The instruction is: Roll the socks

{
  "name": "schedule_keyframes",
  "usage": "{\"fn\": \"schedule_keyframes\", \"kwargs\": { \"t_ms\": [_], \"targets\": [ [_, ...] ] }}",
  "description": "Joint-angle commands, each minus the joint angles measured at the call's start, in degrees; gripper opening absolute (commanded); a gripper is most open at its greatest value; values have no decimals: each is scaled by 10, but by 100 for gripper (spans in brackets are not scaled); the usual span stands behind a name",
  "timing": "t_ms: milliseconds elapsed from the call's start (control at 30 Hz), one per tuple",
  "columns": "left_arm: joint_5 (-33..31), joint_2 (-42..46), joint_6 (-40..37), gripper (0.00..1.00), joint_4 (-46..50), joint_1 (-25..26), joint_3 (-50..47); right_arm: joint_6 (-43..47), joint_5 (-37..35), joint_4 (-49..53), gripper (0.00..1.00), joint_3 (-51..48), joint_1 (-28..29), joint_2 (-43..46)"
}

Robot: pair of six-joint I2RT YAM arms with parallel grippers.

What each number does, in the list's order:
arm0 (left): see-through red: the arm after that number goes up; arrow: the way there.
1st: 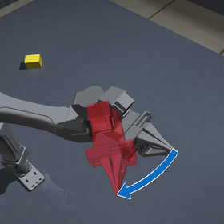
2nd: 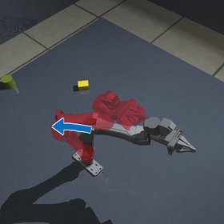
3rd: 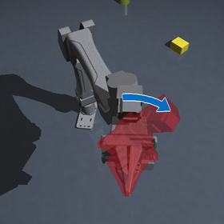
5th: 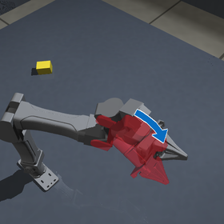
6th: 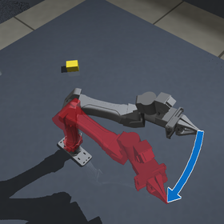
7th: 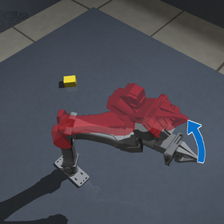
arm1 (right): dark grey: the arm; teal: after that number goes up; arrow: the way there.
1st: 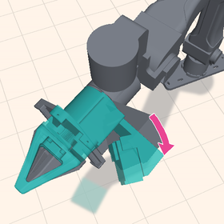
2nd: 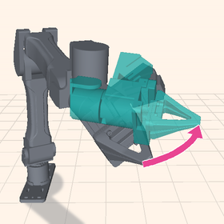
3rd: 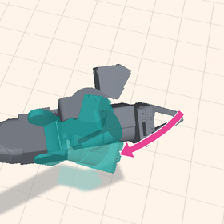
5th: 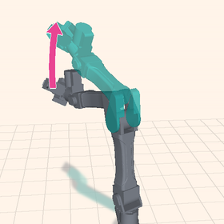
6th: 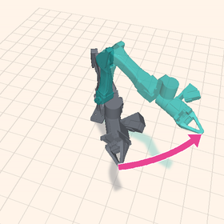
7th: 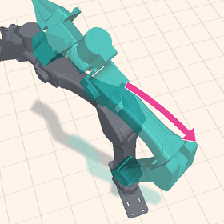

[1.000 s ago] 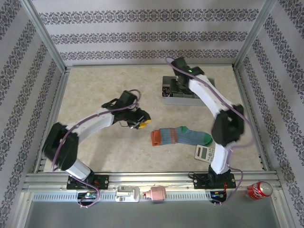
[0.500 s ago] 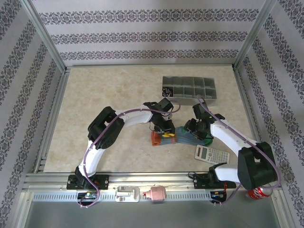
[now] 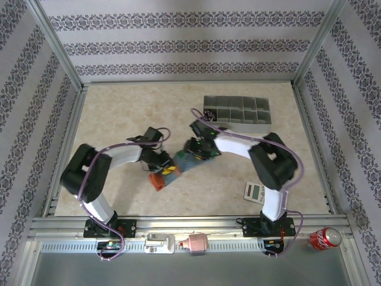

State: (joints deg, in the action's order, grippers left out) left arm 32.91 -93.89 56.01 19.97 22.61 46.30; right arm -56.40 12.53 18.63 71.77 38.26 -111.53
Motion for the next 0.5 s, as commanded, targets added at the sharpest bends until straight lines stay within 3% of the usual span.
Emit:
{"fn": "schedule_keyframes", "kwargs": {
  "t_ms": [0,133,267,367,467],
  "targets": [
    [-72,66,47,24,48,-58,-81,40,23,39,56,152,15,-109],
    [-50,131,152,29,-74,-79,-158,116,49,142,56,387,9,-257],
    [-29,106,298,33,-262,-54,-186,182,87,241,55,569,-4,-353],
    [-24,54,375,34,-365,-24,-173,242,91,244,55,583,-10,-327],
    [-34,24,435,33,-411,7,-160,314,46,215,56,516,-12,-227]
  ]
}}
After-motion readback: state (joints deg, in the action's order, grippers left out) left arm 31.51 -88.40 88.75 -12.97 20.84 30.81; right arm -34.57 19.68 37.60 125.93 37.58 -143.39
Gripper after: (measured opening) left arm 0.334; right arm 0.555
